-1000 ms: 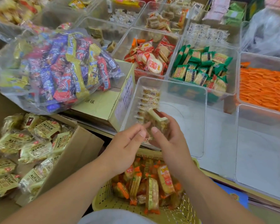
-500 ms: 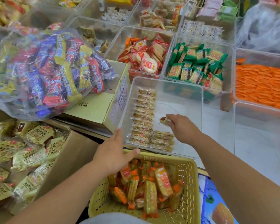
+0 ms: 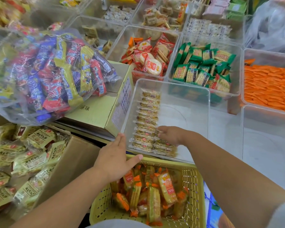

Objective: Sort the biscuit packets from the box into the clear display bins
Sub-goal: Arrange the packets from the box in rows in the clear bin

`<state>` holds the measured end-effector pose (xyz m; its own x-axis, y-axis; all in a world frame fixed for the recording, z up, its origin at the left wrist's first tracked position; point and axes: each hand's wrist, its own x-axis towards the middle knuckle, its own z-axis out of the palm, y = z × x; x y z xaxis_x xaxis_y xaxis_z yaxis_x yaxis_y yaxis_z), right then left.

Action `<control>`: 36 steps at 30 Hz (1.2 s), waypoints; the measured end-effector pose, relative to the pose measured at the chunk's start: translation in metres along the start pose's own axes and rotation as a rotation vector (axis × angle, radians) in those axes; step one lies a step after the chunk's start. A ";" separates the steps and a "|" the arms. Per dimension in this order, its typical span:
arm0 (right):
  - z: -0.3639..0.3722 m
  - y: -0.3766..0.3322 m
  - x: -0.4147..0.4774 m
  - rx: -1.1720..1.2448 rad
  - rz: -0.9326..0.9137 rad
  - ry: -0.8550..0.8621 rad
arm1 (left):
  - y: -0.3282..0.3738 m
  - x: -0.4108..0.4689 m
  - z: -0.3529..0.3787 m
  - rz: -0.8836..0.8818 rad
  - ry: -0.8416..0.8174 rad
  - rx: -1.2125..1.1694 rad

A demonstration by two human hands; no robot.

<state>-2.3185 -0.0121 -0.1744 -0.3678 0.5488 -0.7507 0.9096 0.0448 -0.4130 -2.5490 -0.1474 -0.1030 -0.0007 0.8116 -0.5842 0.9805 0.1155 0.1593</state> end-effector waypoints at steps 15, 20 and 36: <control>0.005 -0.029 -0.038 -0.064 0.085 0.250 | -0.016 -0.051 0.002 0.089 0.174 -0.316; 0.017 -0.100 -0.073 -0.047 -0.019 0.603 | -0.073 -0.116 0.005 0.136 0.434 -0.455; 0.224 -0.345 -0.104 -0.509 -0.620 0.363 | -0.369 -0.189 0.029 -0.304 0.399 -0.422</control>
<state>-2.6376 -0.2718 -0.0698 -0.8189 0.5295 -0.2216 0.5736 0.7421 -0.3468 -2.9054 -0.3606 -0.0747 -0.4182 0.8482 -0.3252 0.7638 0.5221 0.3795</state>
